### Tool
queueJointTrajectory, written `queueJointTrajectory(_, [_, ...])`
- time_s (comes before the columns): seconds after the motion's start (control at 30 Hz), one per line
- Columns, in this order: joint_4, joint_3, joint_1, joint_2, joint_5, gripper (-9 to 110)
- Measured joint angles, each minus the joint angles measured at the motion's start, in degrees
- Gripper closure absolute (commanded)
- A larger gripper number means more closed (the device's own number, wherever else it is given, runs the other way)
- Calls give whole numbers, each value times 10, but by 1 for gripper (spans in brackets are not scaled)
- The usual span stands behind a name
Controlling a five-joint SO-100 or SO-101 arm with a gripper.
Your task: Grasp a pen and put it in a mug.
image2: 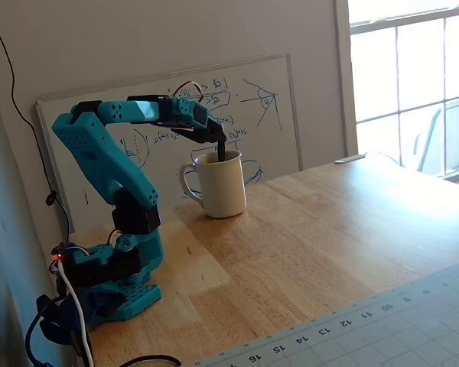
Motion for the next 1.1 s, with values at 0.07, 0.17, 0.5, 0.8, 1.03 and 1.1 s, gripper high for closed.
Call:
queueJointTrajectory(0.07, [0, 0, 13, 13, 10, 89])
queueJointTrajectory(0.17, [0, 0, 35, 48, 26, 90])
queueJointTrajectory(0.5, [56, 0, 147, 170, 237, 93])
queueJointTrajectory(0.8, [132, 49, 227, 285, 630, 95])
queueJointTrajectory(1.03, [279, 95, 285, 356, 782, 97])
queueJointTrajectory(1.1, [321, 110, 297, 374, 788, 97])
